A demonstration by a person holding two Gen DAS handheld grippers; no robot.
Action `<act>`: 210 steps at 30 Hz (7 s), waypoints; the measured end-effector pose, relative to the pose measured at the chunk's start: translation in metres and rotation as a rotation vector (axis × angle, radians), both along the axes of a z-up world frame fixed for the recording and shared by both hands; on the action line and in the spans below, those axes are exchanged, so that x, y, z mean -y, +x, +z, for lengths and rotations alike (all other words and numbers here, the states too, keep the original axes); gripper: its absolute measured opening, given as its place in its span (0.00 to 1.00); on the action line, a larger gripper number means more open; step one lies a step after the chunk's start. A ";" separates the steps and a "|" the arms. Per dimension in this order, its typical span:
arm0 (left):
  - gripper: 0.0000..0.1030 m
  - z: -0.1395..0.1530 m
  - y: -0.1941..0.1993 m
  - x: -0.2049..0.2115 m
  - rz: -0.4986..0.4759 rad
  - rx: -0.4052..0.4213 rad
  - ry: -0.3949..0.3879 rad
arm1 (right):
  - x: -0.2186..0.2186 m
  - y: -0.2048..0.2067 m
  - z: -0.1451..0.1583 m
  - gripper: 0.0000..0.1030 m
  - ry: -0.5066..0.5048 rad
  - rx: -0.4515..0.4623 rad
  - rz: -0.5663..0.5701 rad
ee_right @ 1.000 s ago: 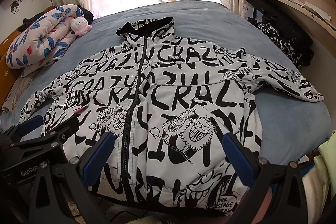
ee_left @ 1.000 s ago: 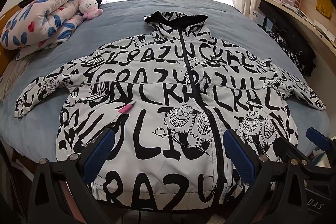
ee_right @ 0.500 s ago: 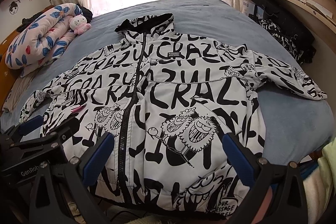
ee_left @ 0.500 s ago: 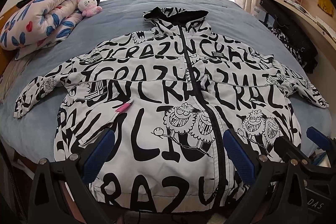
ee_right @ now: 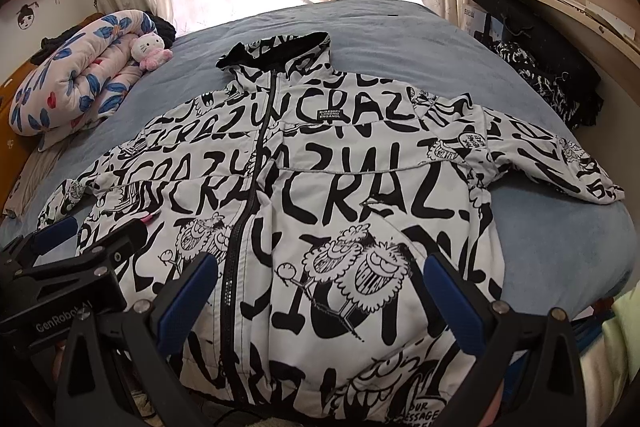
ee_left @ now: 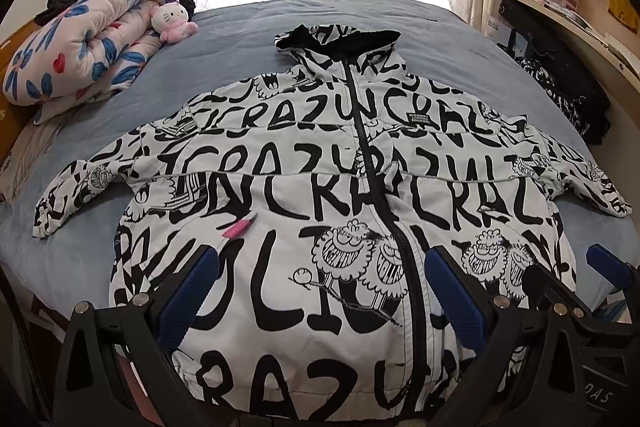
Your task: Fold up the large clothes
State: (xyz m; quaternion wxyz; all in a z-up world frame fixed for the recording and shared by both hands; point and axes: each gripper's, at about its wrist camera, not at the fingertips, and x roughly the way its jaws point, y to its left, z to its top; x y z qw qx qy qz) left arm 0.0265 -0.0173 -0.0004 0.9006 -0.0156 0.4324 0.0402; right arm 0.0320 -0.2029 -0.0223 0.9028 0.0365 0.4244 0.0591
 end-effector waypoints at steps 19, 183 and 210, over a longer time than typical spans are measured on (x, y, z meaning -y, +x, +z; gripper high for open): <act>0.99 0.052 0.050 0.040 -0.073 0.074 0.033 | 0.037 0.042 0.061 1.00 -0.003 0.142 -0.092; 0.19 -0.074 0.315 -0.015 -0.198 -0.072 -0.134 | 0.155 0.169 -0.099 0.62 0.007 -0.281 -0.075; 0.73 -0.125 0.347 -0.072 -0.080 -0.159 -0.091 | 0.144 0.280 -0.064 0.89 0.070 -0.167 -0.134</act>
